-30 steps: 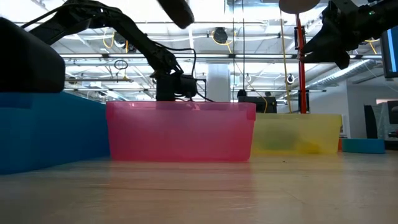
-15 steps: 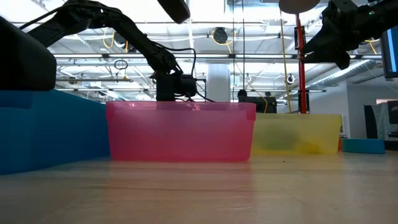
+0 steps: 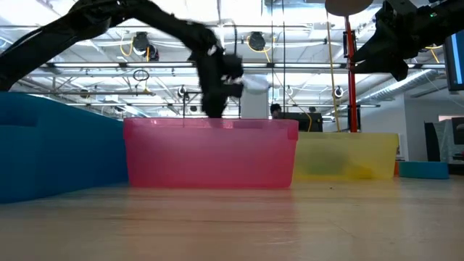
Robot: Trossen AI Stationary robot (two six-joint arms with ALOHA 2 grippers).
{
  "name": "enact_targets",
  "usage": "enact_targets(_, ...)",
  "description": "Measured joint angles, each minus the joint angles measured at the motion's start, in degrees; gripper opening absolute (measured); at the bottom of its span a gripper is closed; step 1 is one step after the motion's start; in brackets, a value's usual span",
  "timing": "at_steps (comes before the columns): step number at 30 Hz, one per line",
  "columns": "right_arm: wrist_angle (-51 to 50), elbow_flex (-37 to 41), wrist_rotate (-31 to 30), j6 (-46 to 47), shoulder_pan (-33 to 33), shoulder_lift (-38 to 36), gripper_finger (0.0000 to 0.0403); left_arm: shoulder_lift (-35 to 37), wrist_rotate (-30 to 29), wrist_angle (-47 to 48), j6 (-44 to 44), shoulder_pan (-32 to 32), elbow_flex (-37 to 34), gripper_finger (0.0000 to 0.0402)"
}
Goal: Pick and place Stapler, Stapler remover, tape
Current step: Put the yellow stapler into the yellow bin
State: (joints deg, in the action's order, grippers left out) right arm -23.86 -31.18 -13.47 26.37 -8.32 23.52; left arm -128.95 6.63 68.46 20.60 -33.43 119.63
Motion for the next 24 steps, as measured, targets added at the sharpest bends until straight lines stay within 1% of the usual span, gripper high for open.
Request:
enact_targets(3,0.0,0.0,0.0,0.0,0.0,0.0,0.0155,0.2,3.3,-1.2,-0.9,3.8,5.9,0.006)
enact_targets(6,0.0,0.0,0.0,0.0,0.0,0.0,0.0154,0.2,4.5,-4.4,-1.2,8.3,8.4,0.0055)
enact_targets(10,0.0,0.0,0.0,-0.2,0.0,0.0,0.0155,0.2,4.1,-8.5,-1.3,14.8,8.9,0.0058)
enact_targets(13,0.0,0.0,0.0,-0.2,0.0,0.0,0.0155,0.2,1.3,-13.5,-1.8,19.1,8.7,0.0059)
enact_targets(15,0.0,0.0,0.0,-0.2,0.0,0.0,0.0153,0.2,0.6,-16.6,-3.1,21.4,8.4,0.0057)
enact_targets(19,0.0,0.0,0.0,-0.2,0.0,0.0,0.0151,0.1,0.9,-17.9,-5.2,24.6,8.3,0.0056)
enact_targets(24,0.0,0.0,0.0,-0.2,0.0,0.0,0.0152,-2.5,0.9,-19.6,-7.7,26.4,8.2,0.0055)
